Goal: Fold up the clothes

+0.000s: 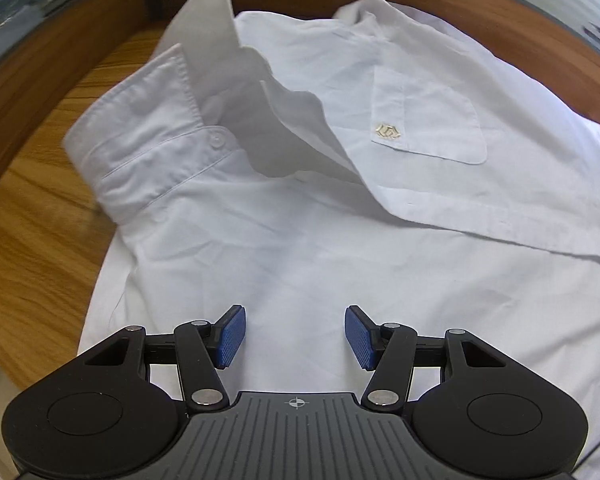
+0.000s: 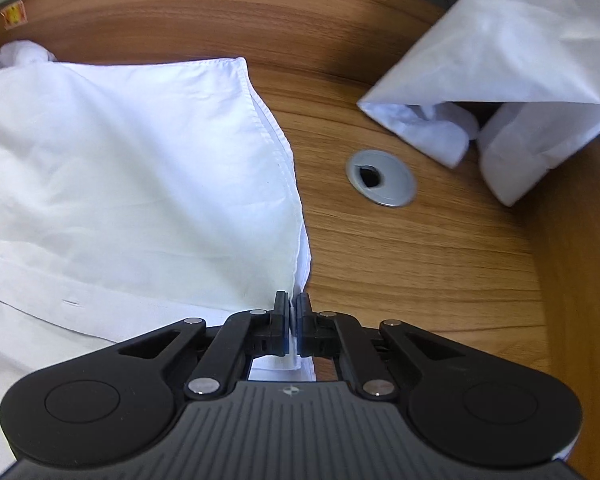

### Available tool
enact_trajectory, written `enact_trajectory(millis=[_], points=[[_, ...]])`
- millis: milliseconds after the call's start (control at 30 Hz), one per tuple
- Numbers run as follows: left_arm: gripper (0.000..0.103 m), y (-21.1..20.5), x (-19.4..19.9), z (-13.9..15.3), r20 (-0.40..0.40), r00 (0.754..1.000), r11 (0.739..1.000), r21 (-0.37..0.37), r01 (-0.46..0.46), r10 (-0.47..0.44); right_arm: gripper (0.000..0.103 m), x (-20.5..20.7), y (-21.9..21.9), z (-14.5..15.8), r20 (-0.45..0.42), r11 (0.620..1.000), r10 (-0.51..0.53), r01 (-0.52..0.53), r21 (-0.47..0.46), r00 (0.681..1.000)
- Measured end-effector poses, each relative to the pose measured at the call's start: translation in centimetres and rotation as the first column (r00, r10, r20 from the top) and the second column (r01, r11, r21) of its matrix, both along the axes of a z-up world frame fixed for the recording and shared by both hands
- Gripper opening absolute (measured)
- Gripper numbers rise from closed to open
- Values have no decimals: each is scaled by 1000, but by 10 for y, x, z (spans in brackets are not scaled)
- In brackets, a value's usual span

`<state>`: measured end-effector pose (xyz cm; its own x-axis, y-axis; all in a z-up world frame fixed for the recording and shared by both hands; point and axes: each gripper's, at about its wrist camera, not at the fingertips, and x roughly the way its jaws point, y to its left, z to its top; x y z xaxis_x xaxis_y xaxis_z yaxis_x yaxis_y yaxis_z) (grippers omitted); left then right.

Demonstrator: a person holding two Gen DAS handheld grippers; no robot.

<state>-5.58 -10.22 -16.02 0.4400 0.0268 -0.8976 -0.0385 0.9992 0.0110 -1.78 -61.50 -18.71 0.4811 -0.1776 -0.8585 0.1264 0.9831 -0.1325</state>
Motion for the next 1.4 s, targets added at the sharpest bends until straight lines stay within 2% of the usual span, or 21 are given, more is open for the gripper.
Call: enact_trajectory(millis=[167, 300, 333, 367, 433, 500, 533, 567, 600, 667, 933, 1000, 1133, 1400], points=[[58, -25, 4, -6, -1, 997, 997, -40, 71, -71, 3, -15, -35, 1, -12, 996, -74, 73, -41, 997], [58, -38, 5, -1, 23, 993, 991, -65, 115, -114, 5, -22, -48, 13, 20, 995, -102, 102, 22, 995], [58, -37, 4, 2, 36, 992, 991, -62, 120, -118, 13, -24, -51, 16, 28, 993, -109, 108, 37, 994], [59, -35, 3, 5, 49, 991, 991, -59, 123, -121, 33, -26, -54, 19, 35, 992, -117, 115, 53, 993], [59, -24, 1, 15, 78, 992, 994, -50, 98, -94, 52, -29, -60, 25, 50, 988, -132, 127, 85, 990], [61, -10, -2, 25, 107, 993, 997, -51, 54, -49, 57, -33, -66, 31, 64, 983, -147, 139, 116, 987], [62, -2, -4, 29, 120, 993, 998, -49, 31, -25, 63, -35, -60, 35, 69, 983, -130, 120, 135, 989], [63, 5, -5, 34, 132, 991, 999, -47, 11, -5, 73, -36, -53, 40, 73, 983, -114, 102, 154, 991], [64, 12, -7, 38, 144, 990, 999, -42, -4, 10, 77, -38, -47, 44, 78, 982, -98, 83, 172, 992], [64, 29, -10, 46, 165, 986, 999, -35, -30, 35, 84, -41, -27, 51, 96, 979, -51, 31, 201, 994], [67, 110, -10, 56, 230, 967, 994, -19, -111, 112, 90, -58, 84, 57, 78, 950, 84, -104, 294, 993], [67, 129, 0, 55, 226, 965, 991, -34, -130, 134, 90, -62, 118, 54, 63, 947, 98, -112, 301, 993], [67, 169, 26, 50, 185, 968, 982, -116, -147, 167, 93, -72, 183, 49, 36, 942, 104, -110, 316, 994], [67, 190, 76, 33, 124, 992, 986, -167, 13, 8, 94, -76, 298, 47, 26, 970, 98, -102, 223, 995]])
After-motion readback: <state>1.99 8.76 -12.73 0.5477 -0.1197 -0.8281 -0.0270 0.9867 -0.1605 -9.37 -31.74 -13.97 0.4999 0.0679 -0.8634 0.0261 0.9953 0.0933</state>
